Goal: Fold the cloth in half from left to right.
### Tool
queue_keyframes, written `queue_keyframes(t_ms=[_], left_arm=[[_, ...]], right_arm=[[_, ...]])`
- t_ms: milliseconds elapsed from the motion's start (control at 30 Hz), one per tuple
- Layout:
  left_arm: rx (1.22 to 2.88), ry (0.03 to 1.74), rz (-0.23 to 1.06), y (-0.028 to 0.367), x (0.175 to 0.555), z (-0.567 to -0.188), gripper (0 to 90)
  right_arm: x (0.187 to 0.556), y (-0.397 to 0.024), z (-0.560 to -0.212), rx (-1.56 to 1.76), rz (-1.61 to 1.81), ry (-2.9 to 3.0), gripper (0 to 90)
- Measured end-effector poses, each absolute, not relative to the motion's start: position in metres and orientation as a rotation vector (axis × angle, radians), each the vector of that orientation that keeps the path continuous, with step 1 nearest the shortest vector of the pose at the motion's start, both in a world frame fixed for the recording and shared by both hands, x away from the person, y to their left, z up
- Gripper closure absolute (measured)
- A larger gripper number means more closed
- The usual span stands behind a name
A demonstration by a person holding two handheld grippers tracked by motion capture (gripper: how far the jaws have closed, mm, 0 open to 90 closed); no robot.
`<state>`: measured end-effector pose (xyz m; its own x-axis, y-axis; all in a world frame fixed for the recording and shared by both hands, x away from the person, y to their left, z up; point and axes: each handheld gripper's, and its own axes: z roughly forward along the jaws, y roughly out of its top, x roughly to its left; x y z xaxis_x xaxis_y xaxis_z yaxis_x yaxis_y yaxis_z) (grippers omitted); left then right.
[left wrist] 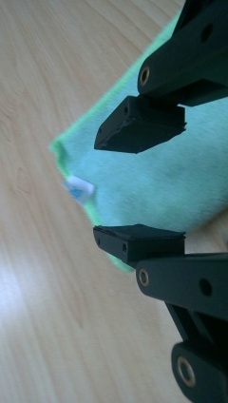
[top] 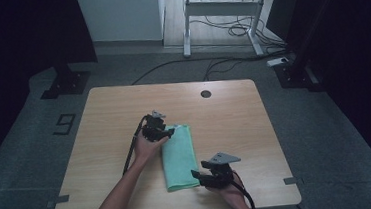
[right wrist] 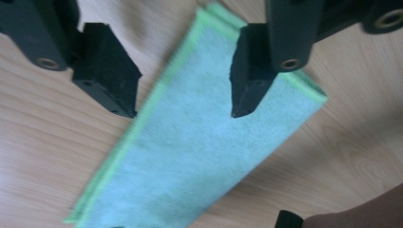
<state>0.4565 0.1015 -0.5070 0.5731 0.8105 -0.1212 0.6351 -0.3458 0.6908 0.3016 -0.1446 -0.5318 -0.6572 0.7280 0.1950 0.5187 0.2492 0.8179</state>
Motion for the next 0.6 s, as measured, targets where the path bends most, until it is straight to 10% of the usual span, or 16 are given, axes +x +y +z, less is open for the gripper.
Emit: queue_keyframes(t_ms=[600], left_arm=[[2.158, 1.141, 0.313, 0.108, 0.457, -0.535, 54.6]], right_arm=[[0.313, -0.090, -0.550, 0.929, 1.176, 2.483, 32.4]])
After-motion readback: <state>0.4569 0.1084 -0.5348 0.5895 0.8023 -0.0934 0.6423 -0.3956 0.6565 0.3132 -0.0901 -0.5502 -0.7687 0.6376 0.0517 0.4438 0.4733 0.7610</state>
